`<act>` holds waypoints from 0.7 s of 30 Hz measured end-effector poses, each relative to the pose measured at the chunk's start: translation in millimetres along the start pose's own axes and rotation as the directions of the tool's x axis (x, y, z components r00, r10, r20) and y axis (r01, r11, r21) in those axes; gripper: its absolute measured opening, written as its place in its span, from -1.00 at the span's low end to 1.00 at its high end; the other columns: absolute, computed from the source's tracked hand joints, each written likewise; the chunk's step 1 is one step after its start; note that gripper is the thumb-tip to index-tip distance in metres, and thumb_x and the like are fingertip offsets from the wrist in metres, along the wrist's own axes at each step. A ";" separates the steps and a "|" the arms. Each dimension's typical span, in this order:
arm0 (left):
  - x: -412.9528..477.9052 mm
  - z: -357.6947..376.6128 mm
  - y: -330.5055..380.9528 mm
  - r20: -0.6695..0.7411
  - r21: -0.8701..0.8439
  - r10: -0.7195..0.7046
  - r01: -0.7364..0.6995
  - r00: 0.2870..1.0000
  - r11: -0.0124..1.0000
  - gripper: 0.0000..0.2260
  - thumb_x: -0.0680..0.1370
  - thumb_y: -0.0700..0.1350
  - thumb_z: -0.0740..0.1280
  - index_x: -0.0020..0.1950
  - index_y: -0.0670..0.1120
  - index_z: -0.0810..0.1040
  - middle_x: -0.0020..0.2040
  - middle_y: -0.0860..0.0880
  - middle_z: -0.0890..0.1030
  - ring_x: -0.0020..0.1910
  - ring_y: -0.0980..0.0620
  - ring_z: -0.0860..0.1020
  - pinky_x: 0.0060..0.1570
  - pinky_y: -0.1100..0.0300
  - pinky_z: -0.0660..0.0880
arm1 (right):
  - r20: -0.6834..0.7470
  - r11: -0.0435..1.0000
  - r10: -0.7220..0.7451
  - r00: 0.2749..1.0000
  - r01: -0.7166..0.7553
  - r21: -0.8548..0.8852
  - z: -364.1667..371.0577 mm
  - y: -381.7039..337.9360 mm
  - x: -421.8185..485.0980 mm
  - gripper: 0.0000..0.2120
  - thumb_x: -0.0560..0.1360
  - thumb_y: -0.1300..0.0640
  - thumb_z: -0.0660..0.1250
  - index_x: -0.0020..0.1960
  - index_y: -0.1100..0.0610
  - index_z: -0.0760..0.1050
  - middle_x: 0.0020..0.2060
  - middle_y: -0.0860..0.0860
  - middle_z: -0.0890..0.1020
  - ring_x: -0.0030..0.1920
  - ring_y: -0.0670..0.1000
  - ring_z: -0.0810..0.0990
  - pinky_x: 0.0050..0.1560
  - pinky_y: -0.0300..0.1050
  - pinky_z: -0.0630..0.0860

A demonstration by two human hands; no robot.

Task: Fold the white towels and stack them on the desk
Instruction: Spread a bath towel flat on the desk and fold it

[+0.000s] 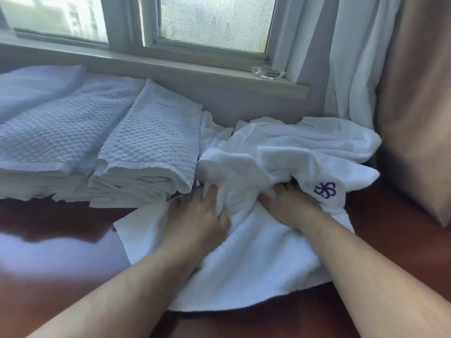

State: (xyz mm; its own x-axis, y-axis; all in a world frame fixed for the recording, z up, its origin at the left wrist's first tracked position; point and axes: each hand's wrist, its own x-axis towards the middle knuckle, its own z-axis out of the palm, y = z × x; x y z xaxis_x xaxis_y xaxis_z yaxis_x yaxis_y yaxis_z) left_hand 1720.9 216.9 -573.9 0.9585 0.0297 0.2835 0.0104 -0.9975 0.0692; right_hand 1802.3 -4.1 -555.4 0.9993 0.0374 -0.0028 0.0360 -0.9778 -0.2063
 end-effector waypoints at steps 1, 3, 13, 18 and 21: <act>3.9 1.4 -0.5 -0.001 -0.019 -0.015 0.015 1.000 1.000 -0.40 0.55 0.24 0.03 0.56 0.06 0.15 0.45 -0.05 0.38 0.37 -0.16 0.39 0.25 -0.02 0.37 | -0.013 1.000 0.004 1.000 -0.004 0.001 1.5 -0.6 2.9 -0.07 0.37 -0.61 -0.14 0.62 -0.15 0.10 0.61 -0.03 0.18 0.57 0.09 0.18 0.49 0.08 0.17; 8.3 1.2 -0.5 0.018 -0.060 -0.029 0.030 0.999 0.998 -0.39 0.54 0.24 0.06 0.57 0.10 0.11 0.48 -0.04 0.34 0.44 -0.17 0.31 0.33 -0.05 0.30 | -0.059 1.000 0.020 0.998 -0.021 -0.010 3.2 -3.6 1.0 -0.18 0.45 -0.53 -0.11 0.57 -0.13 0.22 0.55 -0.01 0.32 0.51 0.10 0.30 0.39 0.08 0.31; -46.1 -51.9 -3.2 0.349 0.162 -0.156 0.104 0.924 0.981 -0.39 0.58 0.31 -0.01 0.39 -0.08 0.43 0.27 -0.10 0.50 0.26 -0.16 0.45 0.09 0.05 0.46 | -0.120 0.914 0.072 0.990 -0.114 -0.390 -10.3 -46.1 -93.3 -0.62 0.61 -0.08 0.11 0.20 0.05 0.61 0.17 0.05 0.66 0.18 0.13 0.62 -0.01 0.01 0.47; -89.5 -88.7 -14.9 0.436 0.422 -0.162 -0.041 0.885 0.906 -0.36 0.57 0.40 -0.06 0.24 0.02 0.60 0.18 0.00 0.61 0.15 -0.12 0.57 0.09 0.05 0.50 | 0.095 0.977 0.011 0.995 0.009 -0.214 -25.6 -64.0 -145.6 -0.73 0.54 -0.17 0.26 -0.16 0.02 0.49 -0.10 0.03 0.63 -0.18 0.03 0.55 -0.27 -0.12 0.38; -108.8 -92.9 -27.8 0.230 0.379 -0.024 -0.067 0.973 0.923 -0.37 0.54 0.42 -0.02 0.29 0.00 0.51 0.26 -0.07 0.50 0.24 -0.13 0.43 0.13 -0.02 0.38 | 0.228 0.984 -0.030 0.973 0.068 -0.164 -40.2 -69.5 -162.1 -0.53 0.54 -0.30 0.09 0.15 -0.02 0.57 0.11 -0.01 0.63 -0.06 0.01 0.50 -0.09 -0.07 0.43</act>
State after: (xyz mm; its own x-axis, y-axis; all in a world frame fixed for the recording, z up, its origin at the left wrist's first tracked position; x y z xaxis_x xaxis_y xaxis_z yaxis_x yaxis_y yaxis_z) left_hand 1589.9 247.3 -517.8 0.9978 0.0379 0.0538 0.0531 -0.9466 -0.3180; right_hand 1638.2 49.5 -501.3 0.9692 0.1125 -0.2192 0.1056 -0.9935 -0.0431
